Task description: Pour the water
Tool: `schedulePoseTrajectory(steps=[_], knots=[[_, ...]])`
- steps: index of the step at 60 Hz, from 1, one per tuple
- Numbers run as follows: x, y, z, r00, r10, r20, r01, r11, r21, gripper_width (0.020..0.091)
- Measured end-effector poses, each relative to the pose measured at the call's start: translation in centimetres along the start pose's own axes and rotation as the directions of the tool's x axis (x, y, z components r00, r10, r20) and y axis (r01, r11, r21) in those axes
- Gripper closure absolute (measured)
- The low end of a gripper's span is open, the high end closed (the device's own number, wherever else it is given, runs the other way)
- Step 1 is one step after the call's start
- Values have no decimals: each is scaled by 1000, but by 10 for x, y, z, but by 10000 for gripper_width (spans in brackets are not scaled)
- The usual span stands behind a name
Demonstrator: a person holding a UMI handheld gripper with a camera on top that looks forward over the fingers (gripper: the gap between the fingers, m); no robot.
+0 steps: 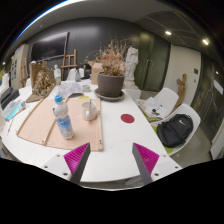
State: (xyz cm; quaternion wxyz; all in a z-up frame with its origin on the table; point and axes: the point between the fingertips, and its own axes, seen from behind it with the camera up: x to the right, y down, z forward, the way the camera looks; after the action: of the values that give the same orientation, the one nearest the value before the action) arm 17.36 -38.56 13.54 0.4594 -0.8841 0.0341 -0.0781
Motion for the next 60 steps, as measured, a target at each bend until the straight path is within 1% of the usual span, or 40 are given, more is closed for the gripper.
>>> schedulePoseTrajectory(steps=[5,16,27,33,35,38,41,44,51,57,60], knots=[[-49,11,10,999,-6,49,5,1000,18,244],[-133,6,47,988,-23,150,7,995,102,245],[-188,-24,104,984,-25,176,-8,982,188,246],[-206,-36,135,986,-5,169,-30,978,204,263],[-211,-40,144,985,3,170,-39,977,212,287],[-216,-45,155,986,14,167,-51,974,220,351],[-219,-46,164,987,19,162,-55,973,222,446],[-218,-48,170,989,24,144,-57,972,230,565],[-217,-51,172,991,39,131,-71,967,244,633],[-219,-51,174,993,15,119,-44,969,245,725],[-222,-52,174,993,-5,115,-23,971,237,740]])
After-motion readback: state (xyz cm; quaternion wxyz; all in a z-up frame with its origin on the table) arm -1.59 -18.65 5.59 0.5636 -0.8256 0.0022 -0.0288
